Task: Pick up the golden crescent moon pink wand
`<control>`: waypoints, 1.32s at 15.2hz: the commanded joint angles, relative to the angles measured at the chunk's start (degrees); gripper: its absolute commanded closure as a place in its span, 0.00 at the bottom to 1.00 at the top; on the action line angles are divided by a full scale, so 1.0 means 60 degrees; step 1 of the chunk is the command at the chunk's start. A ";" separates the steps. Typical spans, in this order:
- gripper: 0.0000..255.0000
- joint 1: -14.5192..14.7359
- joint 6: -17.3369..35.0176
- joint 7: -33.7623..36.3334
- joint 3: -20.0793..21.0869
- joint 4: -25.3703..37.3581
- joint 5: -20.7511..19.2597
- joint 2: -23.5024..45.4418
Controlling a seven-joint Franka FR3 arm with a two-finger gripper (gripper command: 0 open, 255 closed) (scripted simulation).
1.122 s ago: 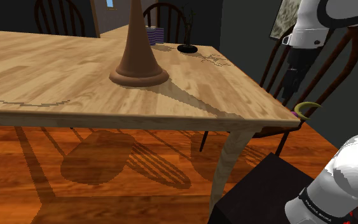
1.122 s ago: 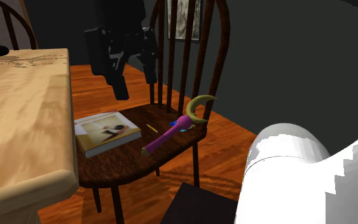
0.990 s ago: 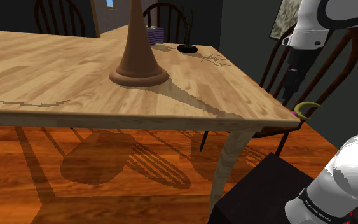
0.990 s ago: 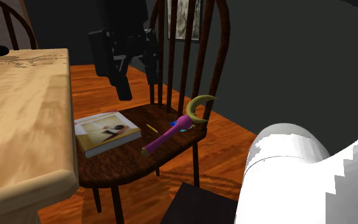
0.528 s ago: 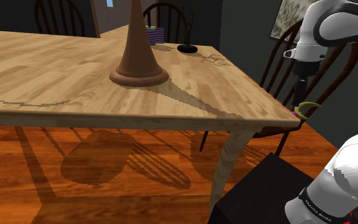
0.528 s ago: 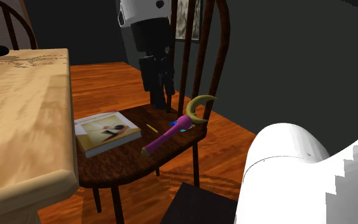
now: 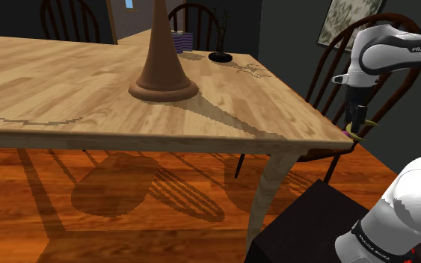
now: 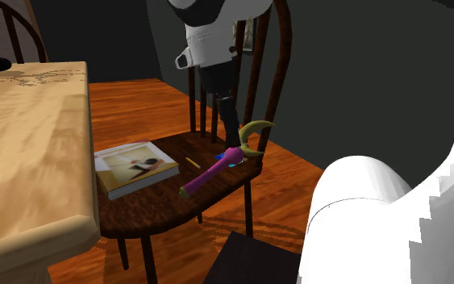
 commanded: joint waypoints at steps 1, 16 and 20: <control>0.00 0.0162 0.0433 -0.0877 -0.0594 0.0120 -0.0332 0.0512; 1.00 0.0392 0.2009 -0.1667 -0.1679 -0.0386 -0.0831 0.1522; 1.00 0.0392 0.2009 -0.1668 -0.1680 -0.0386 -0.0831 0.1522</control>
